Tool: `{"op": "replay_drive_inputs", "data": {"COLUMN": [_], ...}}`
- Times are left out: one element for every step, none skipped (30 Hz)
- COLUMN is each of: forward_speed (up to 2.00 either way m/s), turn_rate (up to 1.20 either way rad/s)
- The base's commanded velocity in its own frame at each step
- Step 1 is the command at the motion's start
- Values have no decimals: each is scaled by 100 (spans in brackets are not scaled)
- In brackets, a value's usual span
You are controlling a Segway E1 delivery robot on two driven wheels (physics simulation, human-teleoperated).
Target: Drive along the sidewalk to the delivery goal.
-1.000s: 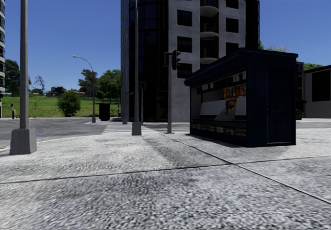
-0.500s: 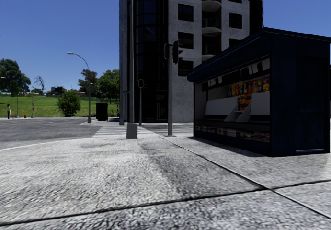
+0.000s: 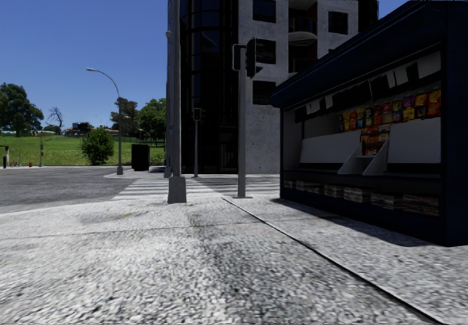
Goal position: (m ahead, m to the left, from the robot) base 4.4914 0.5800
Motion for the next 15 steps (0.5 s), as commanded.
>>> {"op": "replay_drive_inputs", "data": {"forward_speed": [200,200,200,200,200,200,200,200,200,200,200,200,200,200,200], "turn_rate": [0,0,0,0,0,0,0,0,7,7,17,27,35,41,41]}}
